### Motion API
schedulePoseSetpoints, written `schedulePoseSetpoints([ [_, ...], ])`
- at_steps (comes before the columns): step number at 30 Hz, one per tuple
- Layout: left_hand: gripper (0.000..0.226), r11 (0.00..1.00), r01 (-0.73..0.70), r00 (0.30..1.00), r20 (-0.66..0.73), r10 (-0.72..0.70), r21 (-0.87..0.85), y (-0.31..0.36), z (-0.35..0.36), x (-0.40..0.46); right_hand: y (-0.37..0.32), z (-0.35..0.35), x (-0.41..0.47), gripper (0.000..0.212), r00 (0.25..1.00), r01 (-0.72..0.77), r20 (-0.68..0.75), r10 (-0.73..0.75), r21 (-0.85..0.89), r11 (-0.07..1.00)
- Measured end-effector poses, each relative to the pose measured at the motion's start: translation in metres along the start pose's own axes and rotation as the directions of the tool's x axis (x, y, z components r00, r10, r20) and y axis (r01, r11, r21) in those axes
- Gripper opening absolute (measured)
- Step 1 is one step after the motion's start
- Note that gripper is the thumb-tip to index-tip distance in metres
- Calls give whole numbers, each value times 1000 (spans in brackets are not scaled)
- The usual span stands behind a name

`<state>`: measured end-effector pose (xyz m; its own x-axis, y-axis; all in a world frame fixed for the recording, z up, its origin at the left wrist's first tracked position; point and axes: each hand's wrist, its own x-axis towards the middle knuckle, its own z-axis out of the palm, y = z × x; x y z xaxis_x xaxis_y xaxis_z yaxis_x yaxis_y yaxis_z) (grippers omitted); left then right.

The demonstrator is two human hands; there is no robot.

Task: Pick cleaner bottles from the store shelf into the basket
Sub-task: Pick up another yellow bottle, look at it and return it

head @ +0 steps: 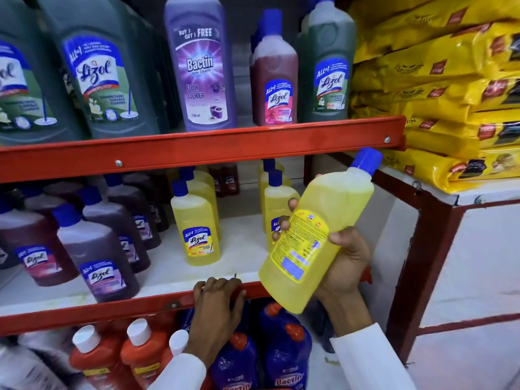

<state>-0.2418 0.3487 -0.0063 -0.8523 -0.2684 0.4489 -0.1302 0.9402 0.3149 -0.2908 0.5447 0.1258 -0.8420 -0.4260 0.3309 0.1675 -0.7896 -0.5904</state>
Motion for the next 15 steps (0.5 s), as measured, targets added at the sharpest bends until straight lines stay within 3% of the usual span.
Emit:
schedulePoseSetpoints([
  [1,15,1000,4,1000,-6,-4,-4,0,1,0,0,6,1,82,998,46,-41,-48,-46,998],
  [3,16,1000,8,1000,-19,-8,-9,0,2,0,0,15,1,90,954,191,-158,-254,-333,923],
  [6,16,1000,-1,999,-39,0,-17,0,3,0,8,20,3,108,835,225,-191,-516,-737,637],
  [8,17,1000,3,999,-44,-4,-18,0,4,0,16,16,6,119,784,192,-132,-607,-878,438],
  [10,18,1000,12,999,-45,-13,-20,0,5,0,22,13,10,122,730,136,-116,-673,-941,310],
  [15,19,1000,24,999,-40,-24,-12,-1,7,0,34,3,21,116,684,81,-214,-698,-928,364],
])
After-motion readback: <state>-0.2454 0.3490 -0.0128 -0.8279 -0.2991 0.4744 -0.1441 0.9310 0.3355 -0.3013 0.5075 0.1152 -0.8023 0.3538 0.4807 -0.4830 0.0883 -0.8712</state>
